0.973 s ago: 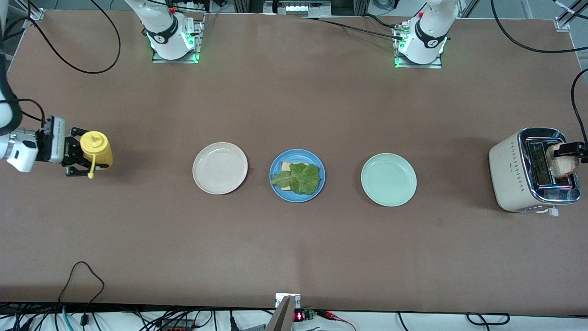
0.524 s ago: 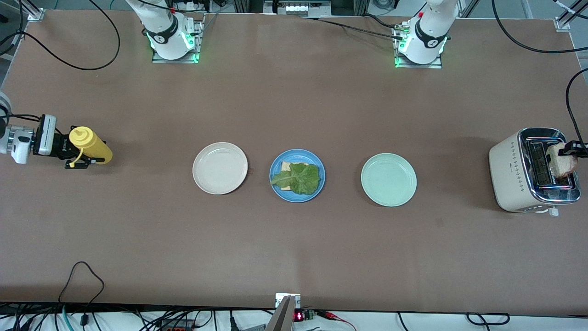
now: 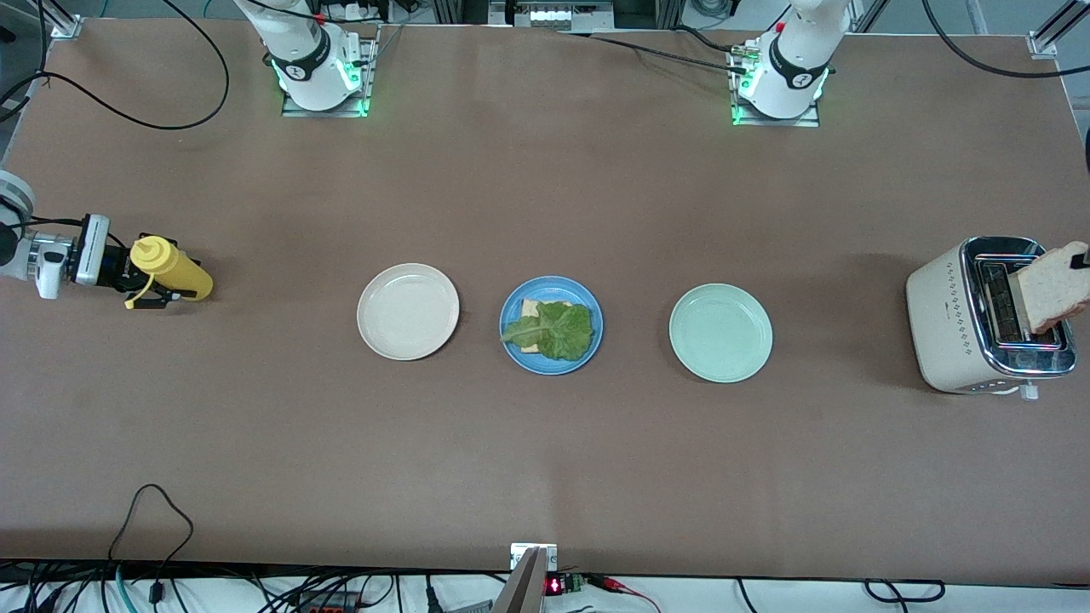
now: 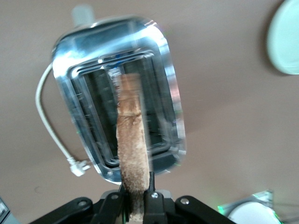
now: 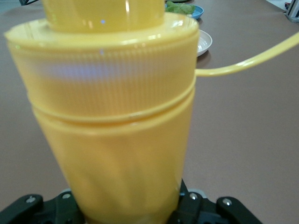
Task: Make sandwich in blue plate with both arms
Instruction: 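Lift second toast with the left gripper while the right gripper releases mustard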
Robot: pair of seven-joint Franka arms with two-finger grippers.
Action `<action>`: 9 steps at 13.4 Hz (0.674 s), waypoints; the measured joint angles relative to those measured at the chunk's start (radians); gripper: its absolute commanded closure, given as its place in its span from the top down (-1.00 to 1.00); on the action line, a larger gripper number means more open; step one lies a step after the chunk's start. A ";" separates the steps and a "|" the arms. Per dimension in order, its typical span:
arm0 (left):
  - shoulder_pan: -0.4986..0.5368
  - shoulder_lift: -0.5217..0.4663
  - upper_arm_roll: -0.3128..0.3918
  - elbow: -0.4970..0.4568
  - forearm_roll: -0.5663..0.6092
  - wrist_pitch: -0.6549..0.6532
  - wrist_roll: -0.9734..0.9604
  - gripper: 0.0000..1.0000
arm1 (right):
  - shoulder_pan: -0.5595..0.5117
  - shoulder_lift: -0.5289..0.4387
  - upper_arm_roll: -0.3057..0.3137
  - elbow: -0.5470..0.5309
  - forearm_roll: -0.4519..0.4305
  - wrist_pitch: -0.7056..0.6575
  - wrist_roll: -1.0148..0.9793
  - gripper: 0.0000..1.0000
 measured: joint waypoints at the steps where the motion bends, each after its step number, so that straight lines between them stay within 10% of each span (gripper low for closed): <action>1: 0.000 -0.017 -0.036 0.028 -0.028 -0.052 0.000 -0.99 | -0.002 0.014 -0.004 0.005 0.009 0.000 -0.001 -0.85; 3: -0.004 -0.035 -0.110 0.030 -0.106 -0.091 -0.053 -0.99 | -0.003 0.033 -0.014 0.011 0.014 0.000 -0.001 -0.32; 5: -0.008 -0.024 -0.188 -0.002 -0.182 -0.092 -0.182 -0.99 | -0.005 0.039 -0.022 0.016 0.024 -0.001 -0.001 0.99; 9: -0.029 0.007 -0.424 -0.137 -0.307 0.080 -0.526 -0.99 | -0.010 0.046 -0.039 0.017 0.036 -0.013 0.001 1.00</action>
